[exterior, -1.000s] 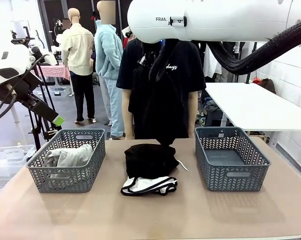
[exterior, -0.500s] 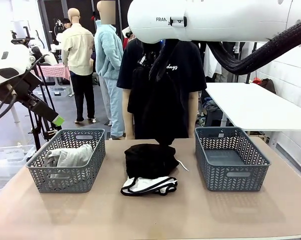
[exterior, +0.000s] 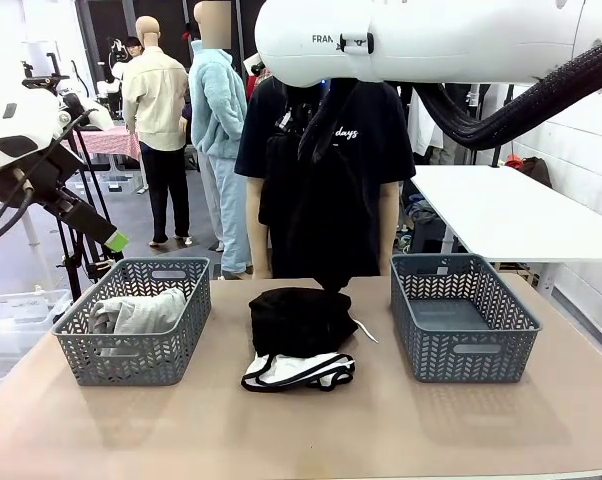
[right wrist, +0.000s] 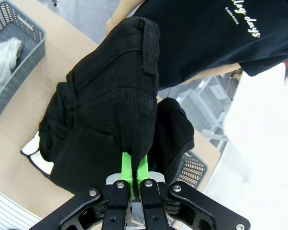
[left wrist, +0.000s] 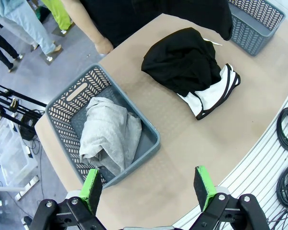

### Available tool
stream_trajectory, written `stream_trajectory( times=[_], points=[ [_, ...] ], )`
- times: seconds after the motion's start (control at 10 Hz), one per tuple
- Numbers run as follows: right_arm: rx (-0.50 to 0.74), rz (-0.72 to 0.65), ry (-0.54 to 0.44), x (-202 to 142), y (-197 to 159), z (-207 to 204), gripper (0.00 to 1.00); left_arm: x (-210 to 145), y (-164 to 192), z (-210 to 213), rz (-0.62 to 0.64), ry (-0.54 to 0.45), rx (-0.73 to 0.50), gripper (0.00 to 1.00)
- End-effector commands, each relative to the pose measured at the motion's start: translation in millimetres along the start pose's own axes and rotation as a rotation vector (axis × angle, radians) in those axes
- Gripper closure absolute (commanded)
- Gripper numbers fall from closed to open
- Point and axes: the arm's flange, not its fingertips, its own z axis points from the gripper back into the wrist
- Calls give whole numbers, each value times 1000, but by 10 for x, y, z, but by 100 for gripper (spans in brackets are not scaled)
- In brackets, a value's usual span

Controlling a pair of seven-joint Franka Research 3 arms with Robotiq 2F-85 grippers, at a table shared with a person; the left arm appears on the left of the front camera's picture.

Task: Sort the tops and bottoms.
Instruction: Sort the clothes according to human instructions.

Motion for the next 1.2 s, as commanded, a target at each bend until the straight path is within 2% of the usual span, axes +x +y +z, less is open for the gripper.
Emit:
stream_trajectory(
  times=[0.0, 1.1],
  points=[
    [8, -3, -4, -16, -18, 40, 100, -21, 9, 1, 1, 2, -4, 0],
    [0, 0, 0, 0, 0, 0, 100, -21, 9, 1, 1, 2, -4, 0]
  ],
)
